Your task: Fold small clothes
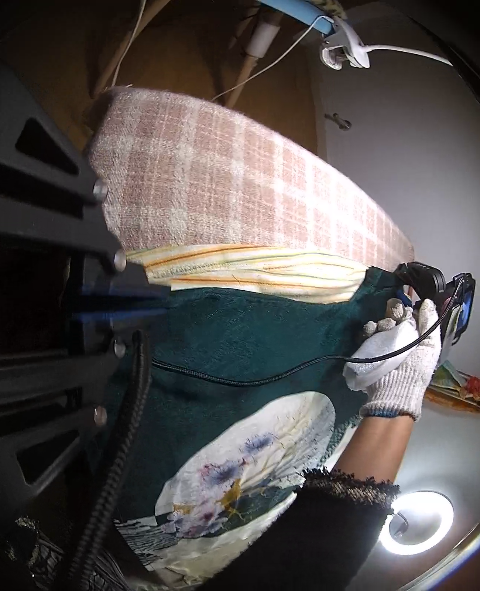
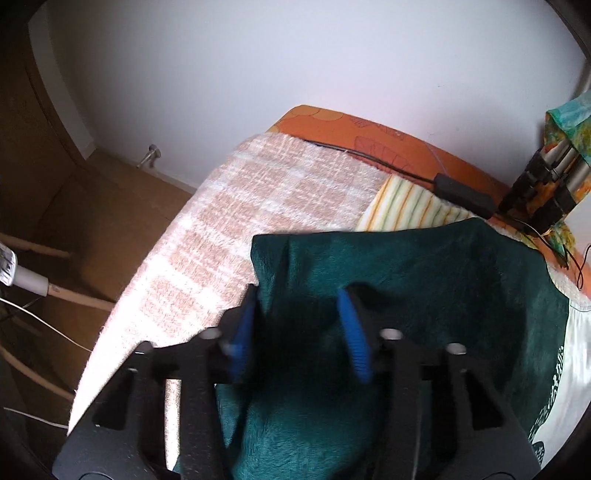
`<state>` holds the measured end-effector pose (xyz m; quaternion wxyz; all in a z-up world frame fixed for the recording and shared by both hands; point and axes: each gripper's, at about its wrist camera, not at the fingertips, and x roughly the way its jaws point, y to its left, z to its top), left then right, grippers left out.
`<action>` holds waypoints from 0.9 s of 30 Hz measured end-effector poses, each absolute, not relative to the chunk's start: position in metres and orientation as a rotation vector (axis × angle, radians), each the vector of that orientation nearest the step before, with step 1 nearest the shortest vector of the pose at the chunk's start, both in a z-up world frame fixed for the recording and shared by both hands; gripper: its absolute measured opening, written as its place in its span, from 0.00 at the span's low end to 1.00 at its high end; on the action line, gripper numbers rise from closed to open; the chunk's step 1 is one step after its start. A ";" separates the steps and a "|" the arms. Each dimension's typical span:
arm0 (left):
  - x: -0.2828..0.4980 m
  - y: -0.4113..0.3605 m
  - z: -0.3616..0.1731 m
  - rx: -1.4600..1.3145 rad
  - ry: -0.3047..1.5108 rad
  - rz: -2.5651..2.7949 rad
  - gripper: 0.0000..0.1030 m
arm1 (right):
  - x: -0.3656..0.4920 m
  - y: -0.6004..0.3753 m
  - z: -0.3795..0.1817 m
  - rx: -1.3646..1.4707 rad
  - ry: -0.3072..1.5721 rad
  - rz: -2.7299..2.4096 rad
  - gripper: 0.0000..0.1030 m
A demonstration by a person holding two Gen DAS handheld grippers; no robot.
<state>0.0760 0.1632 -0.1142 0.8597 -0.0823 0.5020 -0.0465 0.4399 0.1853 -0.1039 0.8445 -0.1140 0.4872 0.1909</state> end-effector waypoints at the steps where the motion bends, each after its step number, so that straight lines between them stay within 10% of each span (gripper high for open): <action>1: 0.075 0.164 -0.109 -0.192 1.027 -0.114 0.00 | 0.443 0.181 -0.102 -0.211 1.036 0.423 0.16; 27: 0.073 0.075 -0.055 -0.104 0.886 -0.332 0.00 | 0.446 0.040 -0.050 0.185 0.951 0.603 0.03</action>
